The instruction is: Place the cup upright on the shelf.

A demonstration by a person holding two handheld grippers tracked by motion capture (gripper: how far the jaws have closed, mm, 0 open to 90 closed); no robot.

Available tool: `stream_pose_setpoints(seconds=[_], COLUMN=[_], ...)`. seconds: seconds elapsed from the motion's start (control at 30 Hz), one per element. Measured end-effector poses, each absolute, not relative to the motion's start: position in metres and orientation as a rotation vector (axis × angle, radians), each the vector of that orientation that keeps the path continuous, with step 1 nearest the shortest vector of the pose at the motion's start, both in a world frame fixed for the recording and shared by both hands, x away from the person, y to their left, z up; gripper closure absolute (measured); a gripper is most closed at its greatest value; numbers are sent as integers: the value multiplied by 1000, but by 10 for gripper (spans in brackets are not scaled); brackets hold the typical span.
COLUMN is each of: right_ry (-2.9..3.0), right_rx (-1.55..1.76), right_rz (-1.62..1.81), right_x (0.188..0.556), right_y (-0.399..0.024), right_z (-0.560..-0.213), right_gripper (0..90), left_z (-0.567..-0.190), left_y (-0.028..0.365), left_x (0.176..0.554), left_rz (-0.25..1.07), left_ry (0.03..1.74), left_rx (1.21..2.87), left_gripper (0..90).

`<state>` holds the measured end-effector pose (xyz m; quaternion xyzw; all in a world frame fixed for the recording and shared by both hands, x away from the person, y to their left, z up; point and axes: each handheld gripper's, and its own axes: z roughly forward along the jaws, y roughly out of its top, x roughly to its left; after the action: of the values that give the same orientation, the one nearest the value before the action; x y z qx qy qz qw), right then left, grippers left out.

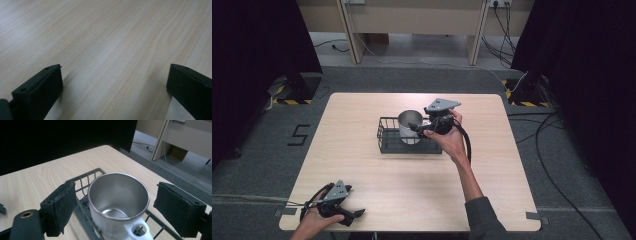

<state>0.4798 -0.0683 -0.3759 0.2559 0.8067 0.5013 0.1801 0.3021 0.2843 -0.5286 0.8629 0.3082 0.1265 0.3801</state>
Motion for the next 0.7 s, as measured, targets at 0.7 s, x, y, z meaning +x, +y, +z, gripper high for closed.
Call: stream_pose_setpoints(seconds=[0.7], right_ry=[2213], right_rx=[769], right_rz=[1424], right_x=[433], right_y=[-105], right_z=[-399], right_gripper=[185], left_z=[-529], left_y=[284], left_x=[302], left_rz=[325], left_ry=[786], left_rx=[2205], left_gripper=[0])
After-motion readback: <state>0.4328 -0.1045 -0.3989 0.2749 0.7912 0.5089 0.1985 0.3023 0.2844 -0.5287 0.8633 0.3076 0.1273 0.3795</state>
